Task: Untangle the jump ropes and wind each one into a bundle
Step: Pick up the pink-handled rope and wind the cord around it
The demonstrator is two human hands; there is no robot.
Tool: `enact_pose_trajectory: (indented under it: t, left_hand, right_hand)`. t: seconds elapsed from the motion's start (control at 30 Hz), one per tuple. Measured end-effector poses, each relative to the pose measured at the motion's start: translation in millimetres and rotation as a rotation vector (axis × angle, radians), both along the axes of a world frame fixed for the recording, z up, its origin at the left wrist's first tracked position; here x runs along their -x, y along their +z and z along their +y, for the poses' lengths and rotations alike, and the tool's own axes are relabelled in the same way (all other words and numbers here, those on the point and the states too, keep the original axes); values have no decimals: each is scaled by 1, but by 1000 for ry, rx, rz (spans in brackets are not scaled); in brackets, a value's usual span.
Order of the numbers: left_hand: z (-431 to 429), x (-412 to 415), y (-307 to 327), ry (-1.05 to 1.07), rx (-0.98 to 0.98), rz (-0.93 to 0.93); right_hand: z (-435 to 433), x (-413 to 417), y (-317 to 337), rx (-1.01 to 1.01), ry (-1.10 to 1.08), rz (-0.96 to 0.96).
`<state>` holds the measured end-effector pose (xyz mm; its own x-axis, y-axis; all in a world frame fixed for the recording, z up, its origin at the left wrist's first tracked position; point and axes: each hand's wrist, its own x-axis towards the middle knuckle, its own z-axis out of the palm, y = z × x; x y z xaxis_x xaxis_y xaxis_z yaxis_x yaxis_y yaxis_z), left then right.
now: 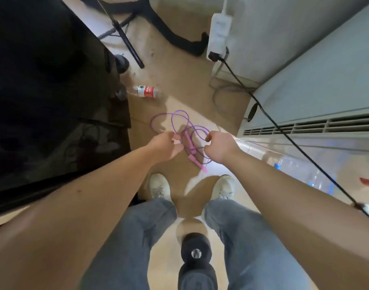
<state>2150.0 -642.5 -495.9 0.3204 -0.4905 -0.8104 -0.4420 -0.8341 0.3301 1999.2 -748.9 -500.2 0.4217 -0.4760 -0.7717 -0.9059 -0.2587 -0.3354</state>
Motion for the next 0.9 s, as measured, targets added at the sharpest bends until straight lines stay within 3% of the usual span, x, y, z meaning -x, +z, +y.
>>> enact_pose_trajectory:
  t: [0.5,0.67,0.9]
  left_hand:
    - [20,26,-315,124,-60,172]
    - [20,36,-377,30,-97,225]
    - [36,55,-424,31,-26,122]
  right_hand:
    - [16,-11,-304,-47,88,4]
    - [34,-22,-375,-86,147,-34]
    - [54,-12,-427,92,385,14]
